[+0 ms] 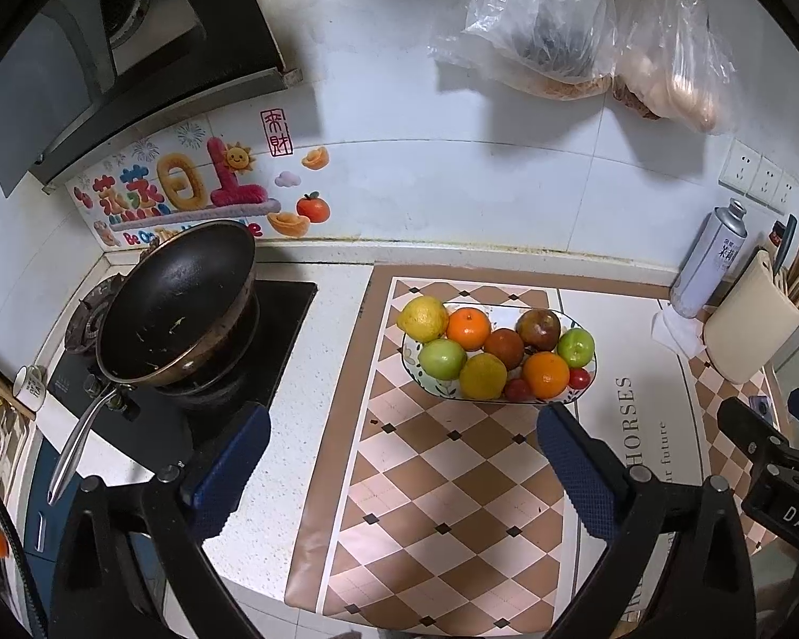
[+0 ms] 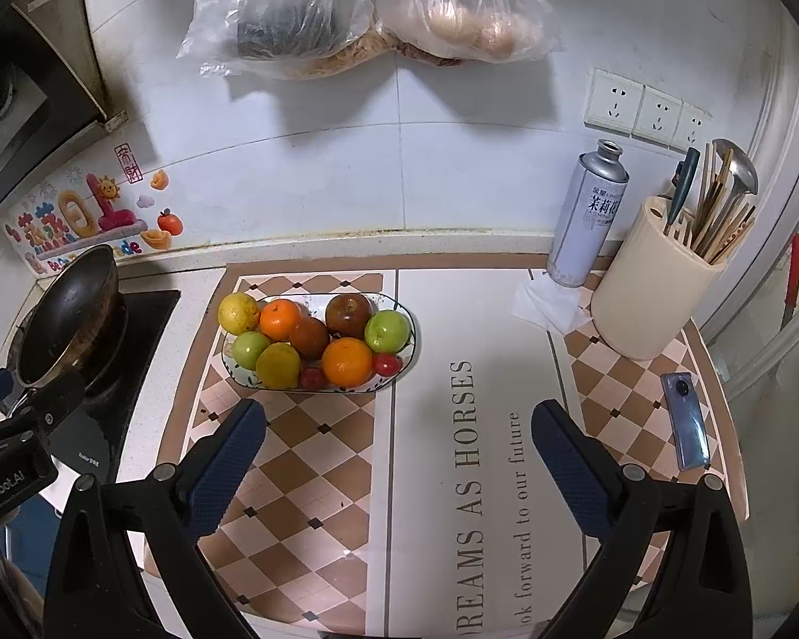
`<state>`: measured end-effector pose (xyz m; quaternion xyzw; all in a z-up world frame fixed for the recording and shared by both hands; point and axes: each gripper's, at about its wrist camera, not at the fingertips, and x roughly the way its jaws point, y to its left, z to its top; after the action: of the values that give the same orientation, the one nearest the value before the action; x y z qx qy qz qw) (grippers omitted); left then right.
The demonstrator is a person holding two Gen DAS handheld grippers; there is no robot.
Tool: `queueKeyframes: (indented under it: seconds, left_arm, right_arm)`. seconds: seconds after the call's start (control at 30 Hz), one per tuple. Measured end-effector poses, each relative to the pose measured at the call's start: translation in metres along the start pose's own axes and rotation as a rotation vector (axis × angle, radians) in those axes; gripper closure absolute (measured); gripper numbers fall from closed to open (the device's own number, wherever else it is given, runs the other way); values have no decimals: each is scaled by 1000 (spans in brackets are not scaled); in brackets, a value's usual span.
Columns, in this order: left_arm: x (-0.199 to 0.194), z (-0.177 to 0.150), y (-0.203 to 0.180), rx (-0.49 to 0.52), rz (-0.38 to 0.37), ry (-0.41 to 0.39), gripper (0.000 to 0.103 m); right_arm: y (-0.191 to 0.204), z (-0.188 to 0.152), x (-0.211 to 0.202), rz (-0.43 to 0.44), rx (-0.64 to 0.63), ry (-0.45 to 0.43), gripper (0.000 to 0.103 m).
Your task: Organize fruits
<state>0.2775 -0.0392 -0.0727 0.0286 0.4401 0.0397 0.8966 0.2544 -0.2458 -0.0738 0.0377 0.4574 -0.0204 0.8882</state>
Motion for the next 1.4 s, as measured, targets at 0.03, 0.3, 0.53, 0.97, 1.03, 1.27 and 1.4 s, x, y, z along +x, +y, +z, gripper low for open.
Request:
queueKeyframes:
  seconds: [0.03, 0.3, 0.53, 0.97, 1.03, 1.27, 1.4]
  left_arm:
    - [0, 0, 0, -1, 0, 0, 0]
    - [-3, -2, 1, 3, 2, -2, 0]
    - [-7, -6, 1, 7, 0, -3, 0]
    - [-11, -10, 2, 4, -5, -5, 0]
    - [-10, -10, 2, 6, -6, -5, 0]
    - [-13, -12, 2, 4, -9, -9, 0]
    - [-17, -13, -1, 2, -11, -13, 0]
  right_arm:
    - [0, 0, -1, 1, -1, -1, 1]
    - [0, 1, -2, 2, -6, -1, 1]
    - [1, 0, -11, 10, -8, -5, 1]
    - [4, -3, -16, 19, -20, -12, 1]
    - [4, -3, -17, 21, -19, -16, 1]
    - [6, -3, -20, 23, -24, -19, 1]
    - [7, -3, -21, 26, -27, -20, 1]
